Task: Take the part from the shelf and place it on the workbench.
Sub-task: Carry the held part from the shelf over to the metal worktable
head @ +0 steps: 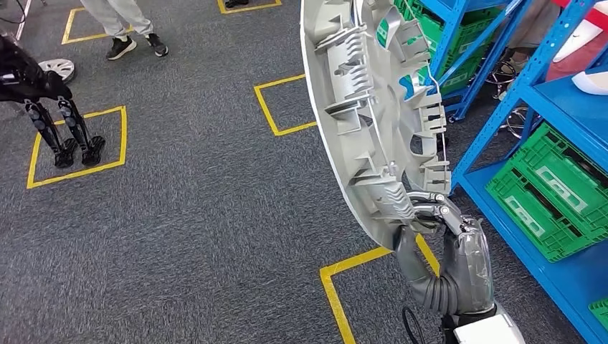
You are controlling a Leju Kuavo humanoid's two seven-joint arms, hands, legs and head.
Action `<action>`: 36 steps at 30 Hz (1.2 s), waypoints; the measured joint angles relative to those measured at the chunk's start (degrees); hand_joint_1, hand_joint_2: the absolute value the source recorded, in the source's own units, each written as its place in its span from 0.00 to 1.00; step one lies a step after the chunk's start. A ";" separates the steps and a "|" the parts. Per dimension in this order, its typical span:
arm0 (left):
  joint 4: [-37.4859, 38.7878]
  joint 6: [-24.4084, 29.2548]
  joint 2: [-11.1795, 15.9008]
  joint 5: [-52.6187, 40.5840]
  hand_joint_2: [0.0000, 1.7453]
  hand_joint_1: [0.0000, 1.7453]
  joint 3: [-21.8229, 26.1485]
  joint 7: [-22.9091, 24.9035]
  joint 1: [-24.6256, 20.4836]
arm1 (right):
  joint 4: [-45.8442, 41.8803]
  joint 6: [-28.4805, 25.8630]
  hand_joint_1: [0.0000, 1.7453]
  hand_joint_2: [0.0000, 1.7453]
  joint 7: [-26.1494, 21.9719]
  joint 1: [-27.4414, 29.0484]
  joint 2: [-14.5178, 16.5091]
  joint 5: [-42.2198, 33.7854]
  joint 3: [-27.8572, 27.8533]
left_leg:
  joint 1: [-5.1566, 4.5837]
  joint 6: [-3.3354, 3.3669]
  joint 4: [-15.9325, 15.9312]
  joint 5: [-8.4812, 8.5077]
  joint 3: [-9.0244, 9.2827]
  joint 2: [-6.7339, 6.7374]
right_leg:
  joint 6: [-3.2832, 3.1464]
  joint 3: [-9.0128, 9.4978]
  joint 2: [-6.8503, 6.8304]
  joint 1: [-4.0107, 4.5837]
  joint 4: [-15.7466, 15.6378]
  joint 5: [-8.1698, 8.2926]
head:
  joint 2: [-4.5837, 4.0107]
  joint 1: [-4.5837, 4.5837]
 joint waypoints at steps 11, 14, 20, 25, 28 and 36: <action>-0.02 0.40 -0.31 -1.15 0.00 0.00 -1.02 0.02 -0.14 | -0.43 -1.34 1.00 1.00 2.07 3.39 -0.08 2.12 -1.04 | 0.28 1.86 -1.35 0.02 0.96 -7.15 | 1.04 -7.33 6.07 -0.36 10.49 -1.56 | 0.00 1.79; -0.02 0.48 -0.38 -0.98 0.00 0.00 -1.24 0.55 -0.22 | -0.50 -1.34 1.00 1.00 2.23 3.67 -0.09 2.23 -0.99 | 0.41 1.04 -0.08 -0.62 0.32 -9.20 | 1.03 -4.23 9.78 -0.95 2.49 2.07 | 0.00 1.97; -0.01 0.71 -0.38 -0.77 0.00 0.00 -1.36 1.78 0.34 | -0.62 -1.39 1.00 1.00 2.67 3.68 -0.10 2.31 -0.98 | 0.70 -0.93 3.25 -2.39 -1.71 -7.22 | -0.66 -2.65 7.24 -0.78 0.66 2.04 | 0.00 1.23; -0.02 0.71 -0.51 -0.80 0.00 0.00 -1.43 2.02 0.13 | -0.64 -1.40 1.00 1.00 2.67 3.72 -0.08 2.35 -0.97 | 1.32 -1.72 14.88 -6.06 -7.38 -3.65 | -1.13 -1.45 3.18 -0.31 0.41 1.23 | 0.00 0.37; -0.02 0.70 -0.50 -0.82 0.00 0.00 -1.48 1.99 0.23 | -0.64 -1.40 1.00 1.00 2.68 3.75 -0.09 2.36 -0.97 | 0.97 -1.14 5.49 -1.08 -2.54 -1.78 | -0.71 -0.66 1.35 -0.15 0.36 0.62 | 0.00 0.16; -0.02 0.26 -0.33 -0.68 0.00 0.00 -1.50 0.68 0.37 | -0.85 -1.42 1.00 1.00 2.45 3.59 -0.12 1.82 -0.97 | 0.31 1.98 -1.70 0.24 0.90 -2.75 | 1.19 -2.09 2.71 -0.22 4.54 -2.78 | 0.00 0.80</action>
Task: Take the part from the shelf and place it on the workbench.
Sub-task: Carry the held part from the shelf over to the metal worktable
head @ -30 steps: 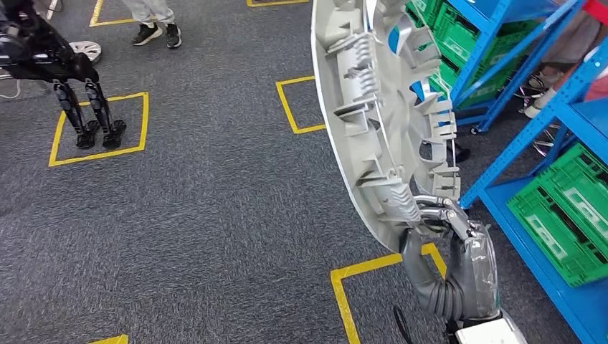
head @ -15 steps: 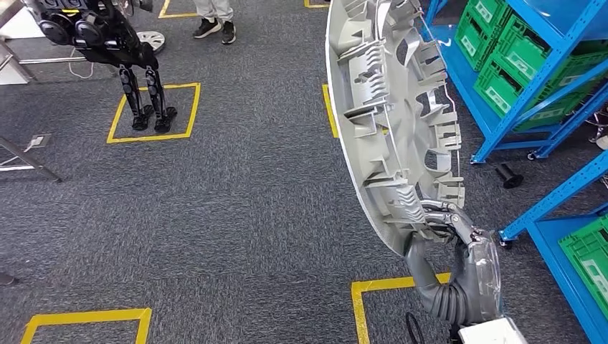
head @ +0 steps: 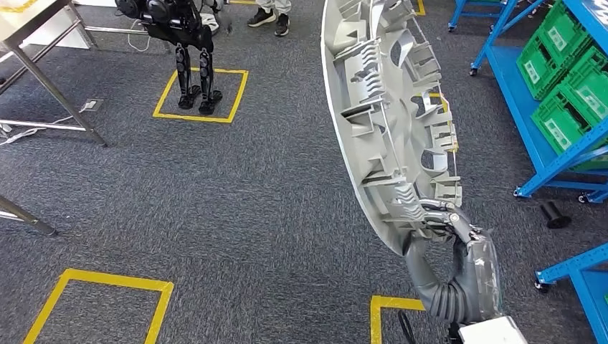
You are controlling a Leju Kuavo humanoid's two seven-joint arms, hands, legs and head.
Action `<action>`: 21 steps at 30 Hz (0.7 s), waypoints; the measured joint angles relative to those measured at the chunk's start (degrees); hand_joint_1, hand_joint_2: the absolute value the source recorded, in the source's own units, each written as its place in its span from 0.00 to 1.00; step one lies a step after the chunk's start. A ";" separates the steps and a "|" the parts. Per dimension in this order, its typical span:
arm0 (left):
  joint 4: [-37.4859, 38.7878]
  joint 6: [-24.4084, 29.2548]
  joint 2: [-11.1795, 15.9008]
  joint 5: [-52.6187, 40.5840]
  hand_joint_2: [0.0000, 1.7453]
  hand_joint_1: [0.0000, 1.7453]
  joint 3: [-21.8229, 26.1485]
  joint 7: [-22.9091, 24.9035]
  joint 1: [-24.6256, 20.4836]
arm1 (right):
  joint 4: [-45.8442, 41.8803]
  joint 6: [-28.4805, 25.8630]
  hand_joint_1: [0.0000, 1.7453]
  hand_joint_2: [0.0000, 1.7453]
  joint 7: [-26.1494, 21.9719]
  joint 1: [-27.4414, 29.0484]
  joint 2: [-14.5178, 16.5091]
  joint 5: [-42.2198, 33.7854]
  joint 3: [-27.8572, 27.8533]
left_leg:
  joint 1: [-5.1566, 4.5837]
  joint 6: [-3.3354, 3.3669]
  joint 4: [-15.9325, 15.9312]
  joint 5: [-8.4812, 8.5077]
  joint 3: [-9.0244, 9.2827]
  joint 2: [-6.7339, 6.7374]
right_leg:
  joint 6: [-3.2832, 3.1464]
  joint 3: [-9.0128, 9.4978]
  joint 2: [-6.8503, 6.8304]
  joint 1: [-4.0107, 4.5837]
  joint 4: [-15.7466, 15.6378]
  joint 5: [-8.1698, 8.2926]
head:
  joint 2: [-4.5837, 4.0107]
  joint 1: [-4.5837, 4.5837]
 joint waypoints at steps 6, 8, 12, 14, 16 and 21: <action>0.00 -0.24 -0.07 1.09 0.00 0.00 0.04 0.69 -0.28 | 0.69 0.57 1.00 1.00 -1.63 -1.77 -0.01 -2.87 0.62 | -0.12 0.27 0.32 -0.37 0.47 -4.51 | -0.08 -5.75 3.50 -0.11 6.34 1.91 | 0.00 1.09; 0.01 -0.27 -0.07 1.15 0.00 0.00 0.05 0.74 -0.35 | 0.92 0.66 1.00 1.00 -1.80 -2.17 -0.01 -3.09 0.86 | -0.15 -0.11 0.88 -0.72 0.33 -6.11 | -0.19 -2.99 5.92 -0.50 -0.61 5.21 | 0.00 1.34; 0.02 -0.31 -0.04 1.38 0.00 0.00 0.08 0.74 -0.04 | 1.32 0.93 1.00 1.00 -2.08 -2.94 0.00 -3.65 1.33 | 0.27 -1.47 1.11 -0.70 -0.58 -8.24 | -0.83 -1.50 6.06 -0.39 -4.07 5.60 | 0.00 1.25; 0.02 -0.31 0.00 1.89 0.00 0.00 0.10 0.65 0.19 | 1.54 1.63 1.00 1.00 -2.70 -3.54 0.04 -4.87 1.56 | 0.25 -2.12 2.59 -1.74 -1.27 -6.08 | -1.50 -0.83 4.71 -0.41 -4.73 5.74 | 0.00 0.85; 0.02 -0.44 0.01 2.34 0.00 0.00 0.16 0.51 0.06 | 1.91 2.57 1.00 1.00 -3.57 -4.39 0.18 -6.11 1.78 | 0.37 -2.76 8.23 -4.50 -3.84 -2.69 | -1.97 -0.18 3.21 -0.29 -5.09 5.61 | 0.00 0.27; 0.02 -0.85 0.02 2.04 0.00 0.00 0.20 -0.64 0.06 | 3.05 3.27 1.00 1.00 -4.39 -5.75 0.75 -7.40 2.11 | 0.97 -3.29 11.88 -3.60 -5.95 -0.64 | -1.87 0.82 -0.65 -0.05 -5.11 4.70 | 0.00 -0.32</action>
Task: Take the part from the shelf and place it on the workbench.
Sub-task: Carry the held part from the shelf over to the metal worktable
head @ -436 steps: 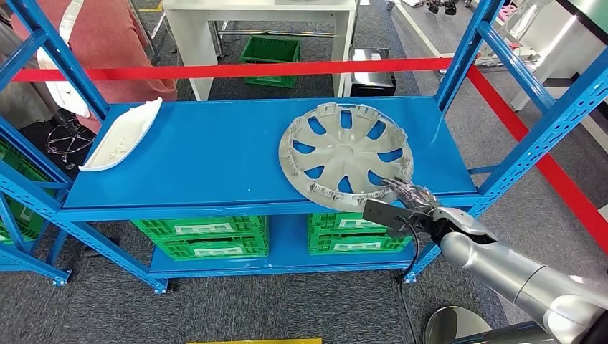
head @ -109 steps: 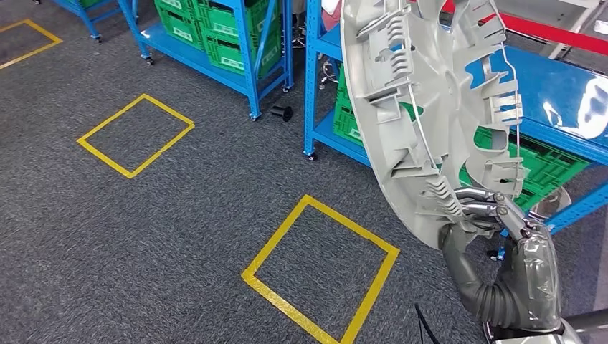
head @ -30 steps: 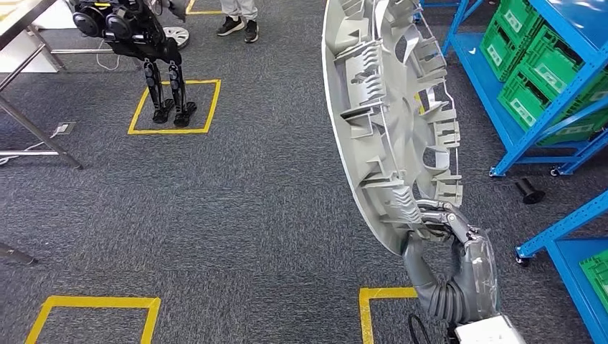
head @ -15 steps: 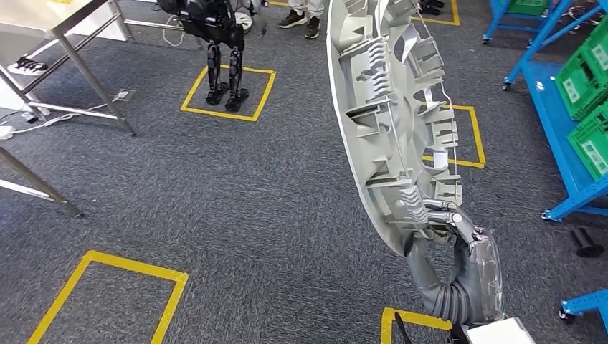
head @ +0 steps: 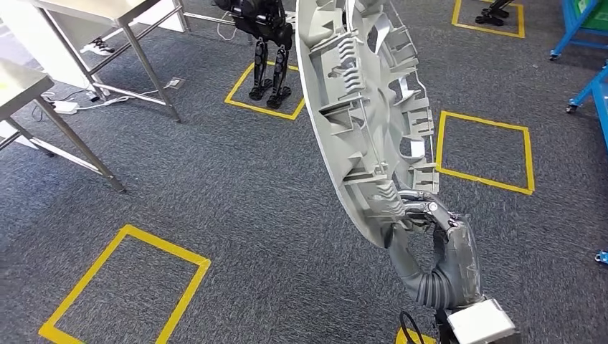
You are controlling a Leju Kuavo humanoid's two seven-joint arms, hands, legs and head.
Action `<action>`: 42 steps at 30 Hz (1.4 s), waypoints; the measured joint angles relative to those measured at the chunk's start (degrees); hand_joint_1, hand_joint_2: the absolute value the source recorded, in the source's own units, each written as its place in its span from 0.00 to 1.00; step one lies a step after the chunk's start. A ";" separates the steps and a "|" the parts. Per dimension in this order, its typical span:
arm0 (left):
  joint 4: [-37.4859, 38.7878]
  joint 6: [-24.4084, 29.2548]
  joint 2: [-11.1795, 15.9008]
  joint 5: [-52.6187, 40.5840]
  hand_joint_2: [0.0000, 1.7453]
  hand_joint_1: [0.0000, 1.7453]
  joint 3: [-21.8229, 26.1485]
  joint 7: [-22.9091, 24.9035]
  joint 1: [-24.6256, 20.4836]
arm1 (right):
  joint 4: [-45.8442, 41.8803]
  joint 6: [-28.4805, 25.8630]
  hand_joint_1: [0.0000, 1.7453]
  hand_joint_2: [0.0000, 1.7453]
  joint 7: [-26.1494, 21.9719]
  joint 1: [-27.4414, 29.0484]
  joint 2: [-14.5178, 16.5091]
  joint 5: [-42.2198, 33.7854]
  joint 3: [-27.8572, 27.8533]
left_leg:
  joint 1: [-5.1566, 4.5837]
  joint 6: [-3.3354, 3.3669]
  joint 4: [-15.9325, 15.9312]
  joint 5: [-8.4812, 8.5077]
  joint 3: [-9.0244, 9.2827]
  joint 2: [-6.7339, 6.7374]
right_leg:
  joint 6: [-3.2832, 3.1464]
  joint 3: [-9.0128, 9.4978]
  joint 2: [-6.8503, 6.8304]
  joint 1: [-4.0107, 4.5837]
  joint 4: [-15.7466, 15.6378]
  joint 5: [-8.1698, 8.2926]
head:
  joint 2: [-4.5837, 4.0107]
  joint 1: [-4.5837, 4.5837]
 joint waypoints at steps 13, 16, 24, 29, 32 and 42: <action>0.00 0.00 0.28 -0.29 0.00 0.00 0.01 -0.08 -0.35 | 0.82 -0.11 1.00 1.00 -0.86 0.11 0.29 -0.41 -0.20 | -0.97 3.89 -11.66 3.34 6.01 -1.92 | 2.05 -7.60 3.31 0.08 15.70 -7.20 | 0.00 1.42; -0.01 0.89 -0.09 -0.56 0.00 0.00 -0.02 0.27 -0.28 | 0.86 -0.32 1.00 1.00 -0.26 0.52 0.14 -0.65 -0.52 | -1.00 3.75 -11.40 3.00 6.49 -4.39 | 1.69 -6.10 4.36 0.07 9.52 -1.43 | 0.00 1.69; -0.04 1.21 -0.62 -0.17 0.00 0.00 -0.03 0.55 0.05 | 0.90 0.81 1.00 1.00 -0.02 0.03 -0.14 -1.55 -0.66 | -0.34 1.32 -8.51 1.05 4.59 -5.22 | 0.40 -1.45 5.67 -0.20 -0.48 1.47 | 0.00 1.44; -0.04 1.02 -0.61 -0.35 0.00 0.00 -0.04 1.06 -0.23 | 0.97 1.03 1.00 1.00 -0.07 -0.02 -0.13 -1.44 -0.64 | 0.17 -0.11 3.57 -3.02 -1.27 -0.51 | 0.01 -0.22 1.40 -0.06 -0.65 0.53 | 0.00 0.28; -0.04 0.89 -0.59 -0.58 0.00 0.00 -0.05 0.82 -0.12 | 0.98 1.09 1.00 1.00 -0.07 -0.01 -0.12 -1.25 -0.65 | -0.09 0.22 -5.65 2.16 3.26 1.73 | 0.48 0.70 -0.64 0.04 -0.54 -0.27 | 0.00 0.00; -0.06 0.88 -0.50 -0.79 0.00 0.00 -0.04 -0.44 -0.74 | 0.87 1.51 1.00 1.00 0.02 -0.19 -0.14 -0.23 -0.64 | -0.59 3.76 -12.13 3.03 6.68 -0.57 | 2.50 -4.72 3.16 -0.12 11.41 -6.76 | 0.00 1.21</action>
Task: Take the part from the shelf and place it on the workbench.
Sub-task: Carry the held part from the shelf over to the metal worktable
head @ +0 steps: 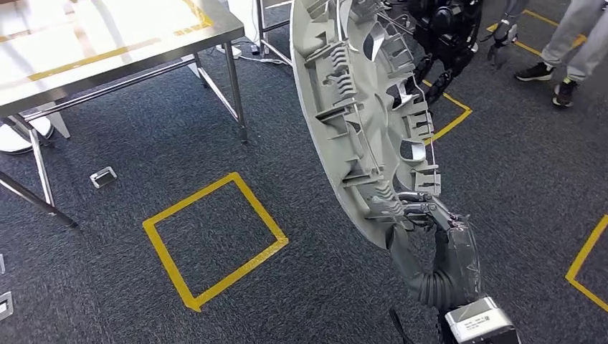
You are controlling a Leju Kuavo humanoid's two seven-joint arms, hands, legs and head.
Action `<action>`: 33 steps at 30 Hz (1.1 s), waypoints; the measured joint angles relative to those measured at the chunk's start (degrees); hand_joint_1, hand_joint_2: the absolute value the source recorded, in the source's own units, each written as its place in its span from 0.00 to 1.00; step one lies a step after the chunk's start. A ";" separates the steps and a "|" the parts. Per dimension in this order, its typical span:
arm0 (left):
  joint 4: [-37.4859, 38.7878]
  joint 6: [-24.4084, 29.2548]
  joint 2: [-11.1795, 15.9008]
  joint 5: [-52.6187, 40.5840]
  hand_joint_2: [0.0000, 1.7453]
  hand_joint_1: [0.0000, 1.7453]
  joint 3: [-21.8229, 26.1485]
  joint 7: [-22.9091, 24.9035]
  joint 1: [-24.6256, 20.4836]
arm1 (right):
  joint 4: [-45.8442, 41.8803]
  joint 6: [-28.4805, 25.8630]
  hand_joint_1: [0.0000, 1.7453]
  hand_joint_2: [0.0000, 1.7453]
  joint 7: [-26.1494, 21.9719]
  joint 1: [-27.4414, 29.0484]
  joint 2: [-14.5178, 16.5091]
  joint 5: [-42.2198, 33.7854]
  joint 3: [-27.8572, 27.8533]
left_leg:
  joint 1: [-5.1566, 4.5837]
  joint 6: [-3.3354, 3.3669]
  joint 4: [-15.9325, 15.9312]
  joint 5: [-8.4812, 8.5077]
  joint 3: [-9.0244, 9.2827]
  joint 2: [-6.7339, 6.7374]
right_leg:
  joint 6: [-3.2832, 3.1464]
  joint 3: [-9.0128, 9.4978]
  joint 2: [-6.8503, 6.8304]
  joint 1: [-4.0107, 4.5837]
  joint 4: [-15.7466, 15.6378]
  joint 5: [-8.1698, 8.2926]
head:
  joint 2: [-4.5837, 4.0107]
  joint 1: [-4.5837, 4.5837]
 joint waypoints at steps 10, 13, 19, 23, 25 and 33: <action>-0.02 -0.03 0.00 0.01 0.00 0.00 -0.02 0.04 0.41 | -0.10 0.12 1.00 1.00 0.31 0.19 -0.02 0.42 0.02 | 0.46 -1.84 1.30 -1.05 -0.51 -7.02 | -1.22 2.23 3.88 -0.16 -10.79 7.89 | 0.00 0.86; -0.02 -0.04 0.01 0.02 0.00 0.00 -0.04 0.05 0.59 | -0.15 0.21 1.00 1.00 0.42 0.20 -0.01 0.51 0.01 | 0.28 -2.78 4.31 -3.00 -1.93 -3.75 | -2.19 3.31 1.72 -0.30 -11.80 7.88 | 0.00 0.25; -0.03 -0.31 0.00 0.02 0.00 0.00 -0.05 0.23 0.53 | -0.17 0.52 1.00 1.00 1.12 0.24 0.01 1.05 0.08 | 0.74 -3.69 13.58 -4.43 -6.67 0.43 | -2.45 4.99 -2.79 -0.01 -11.87 6.62 | 0.00 -1.00; -0.03 -0.34 0.00 0.02 0.00 0.00 -0.05 0.22 0.33 | -0.17 0.56 1.00 1.00 1.45 0.24 -0.01 1.13 0.08 | -0.36 -2.24 2.01 -0.02 -1.17 5.16 | -1.54 6.02 -5.13 0.49 -11.86 5.72 | 0.00 -1.43; -0.03 -0.35 -0.01 0.02 0.00 0.00 -0.04 0.22 0.27 | -0.19 0.58 1.00 1.00 1.49 0.21 -0.02 1.14 0.07 | -0.63 -1.35 1.31 -0.49 -0.97 4.73 | -0.99 6.13 -6.43 0.69 -11.99 5.58 | 0.00 -1.35; -0.03 -0.46 -0.11 0.04 0.00 0.00 -0.05 0.11 0.23 | -0.27 1.01 1.00 1.00 2.03 0.21 -0.06 1.17 0.07 | -0.05 0.18 0.68 -0.29 -0.46 -1.35 | -0.22 -2.93 0.25 0.21 4.27 -0.31 | 0.00 0.29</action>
